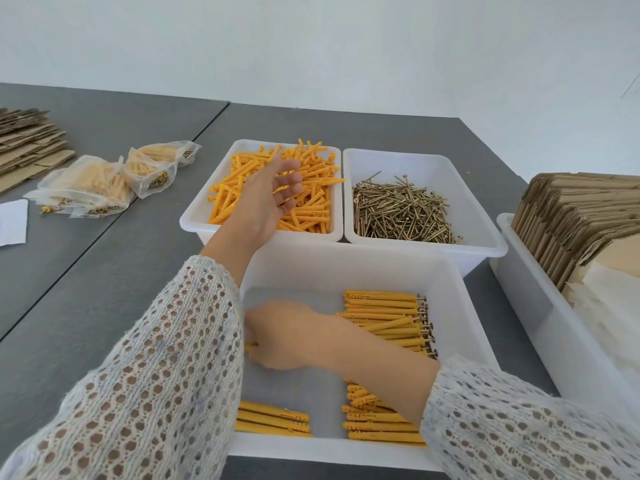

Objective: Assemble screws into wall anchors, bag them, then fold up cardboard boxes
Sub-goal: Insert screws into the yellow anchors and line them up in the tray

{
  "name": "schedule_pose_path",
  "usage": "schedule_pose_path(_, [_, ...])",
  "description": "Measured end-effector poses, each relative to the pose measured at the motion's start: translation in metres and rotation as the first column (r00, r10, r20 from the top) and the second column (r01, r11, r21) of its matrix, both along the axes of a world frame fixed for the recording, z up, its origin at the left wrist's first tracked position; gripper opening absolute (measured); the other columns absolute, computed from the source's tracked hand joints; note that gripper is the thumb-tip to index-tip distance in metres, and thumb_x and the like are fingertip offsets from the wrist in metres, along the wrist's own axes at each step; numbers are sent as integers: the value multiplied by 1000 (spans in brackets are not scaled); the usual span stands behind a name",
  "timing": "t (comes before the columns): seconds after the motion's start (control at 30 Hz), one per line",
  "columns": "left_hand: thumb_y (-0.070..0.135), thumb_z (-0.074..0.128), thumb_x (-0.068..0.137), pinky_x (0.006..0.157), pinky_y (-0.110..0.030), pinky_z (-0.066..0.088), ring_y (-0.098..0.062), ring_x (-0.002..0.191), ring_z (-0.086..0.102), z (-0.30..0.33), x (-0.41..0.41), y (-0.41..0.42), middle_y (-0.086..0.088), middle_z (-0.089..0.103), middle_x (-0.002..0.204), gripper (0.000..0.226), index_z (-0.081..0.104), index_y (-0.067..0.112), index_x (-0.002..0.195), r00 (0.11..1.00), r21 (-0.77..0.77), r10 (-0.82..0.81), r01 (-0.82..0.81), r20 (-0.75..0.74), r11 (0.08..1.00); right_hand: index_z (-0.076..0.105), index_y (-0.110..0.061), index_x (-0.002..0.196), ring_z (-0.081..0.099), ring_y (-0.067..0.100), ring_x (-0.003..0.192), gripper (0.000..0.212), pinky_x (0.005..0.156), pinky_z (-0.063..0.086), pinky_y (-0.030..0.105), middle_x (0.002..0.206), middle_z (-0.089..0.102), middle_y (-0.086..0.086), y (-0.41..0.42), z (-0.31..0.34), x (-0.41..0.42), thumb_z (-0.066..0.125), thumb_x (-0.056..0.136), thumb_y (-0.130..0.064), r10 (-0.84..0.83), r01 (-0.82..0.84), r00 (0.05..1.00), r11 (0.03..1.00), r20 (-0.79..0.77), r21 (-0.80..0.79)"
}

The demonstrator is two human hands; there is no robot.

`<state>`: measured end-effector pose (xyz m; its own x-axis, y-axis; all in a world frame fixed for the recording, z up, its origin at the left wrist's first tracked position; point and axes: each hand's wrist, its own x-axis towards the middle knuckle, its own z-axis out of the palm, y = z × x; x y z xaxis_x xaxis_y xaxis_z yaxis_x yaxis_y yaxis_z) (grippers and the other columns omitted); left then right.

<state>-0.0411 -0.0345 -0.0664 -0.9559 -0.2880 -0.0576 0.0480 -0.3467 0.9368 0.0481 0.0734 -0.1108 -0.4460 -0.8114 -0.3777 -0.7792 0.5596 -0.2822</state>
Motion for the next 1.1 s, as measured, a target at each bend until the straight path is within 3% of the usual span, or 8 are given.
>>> schedule_pose_path(0.07, [36,45,105,74,-25,47,-10,79,61,0,-2,1,3,66,90,31,68,16,108,1000,-31,13,-12,12,999,52,-5,123,59,33,89,25,83,54,46,99,62,15,-3,2,8,44,101,-14,25,-26,995,1000,92,6])
schedule_pose_path(0.27, [18,45,100,69,-14,48,-2,76,61,-11,-2,9,7,65,88,23,69,18,99,990,-494,98,-136,-101,859,50,-23,42,30,17,46,62,54,33,29,47,52,3,4,32,12,39,101,-7,93,-153,875,984,474,90])
schedule_pose_path(0.5, [5,49,95,56,-6,41,4,68,53,-19,-3,12,0,67,99,21,68,12,102,952,-674,195,-304,-235,673,63,-11,96,31,10,39,28,42,38,17,60,61,1,40,83,-40,42,104,-28,-16,64,824,996,567,-64])
schedule_pose_path(0.63, [6,51,93,84,-15,37,-17,106,51,-23,-4,16,-8,56,120,24,66,14,111,956,-856,193,-283,-219,432,60,-9,83,40,14,43,20,47,36,25,58,57,3,73,79,-89,47,98,-15,-300,601,791,542,533,-588])
schedule_pose_path(0.7, [15,52,95,98,-33,36,-28,122,40,-28,-4,22,-9,49,127,29,63,18,121,978,-959,151,-178,-146,221,59,-8,84,47,18,54,18,57,41,34,67,61,7,88,58,-115,46,96,-13,-625,591,730,372,277,-716])
schedule_pose_path(0.77, [23,53,95,98,-44,41,-32,124,41,-29,-3,26,-8,53,127,30,64,21,123,994,-994,99,-57,-48,95,56,-8,88,52,22,69,18,64,44,37,79,60,8,103,37,-133,43,98,-16,-791,579,611,477,-34,-661])
schedule_pose_path(0.93, [38,50,96,77,-36,49,-24,99,59,-23,0,24,0,58,115,25,70,29,109,994,-991,-1,110,110,79,46,-18,81,50,26,79,20,71,41,34,80,51,0,104,25,-153,39,94,-31,-793,761,593,608,-138,-225])
schedule_pose_path(1.1, [42,40,99,60,-25,36,-18,85,58,-25,-2,24,6,66,95,31,66,30,109,983,-983,-27,182,182,-6,42,-18,142,48,32,124,50,106,39,50,141,50,8,102,28,-158,38,95,-35,-778,775,622,628,-90,-71])
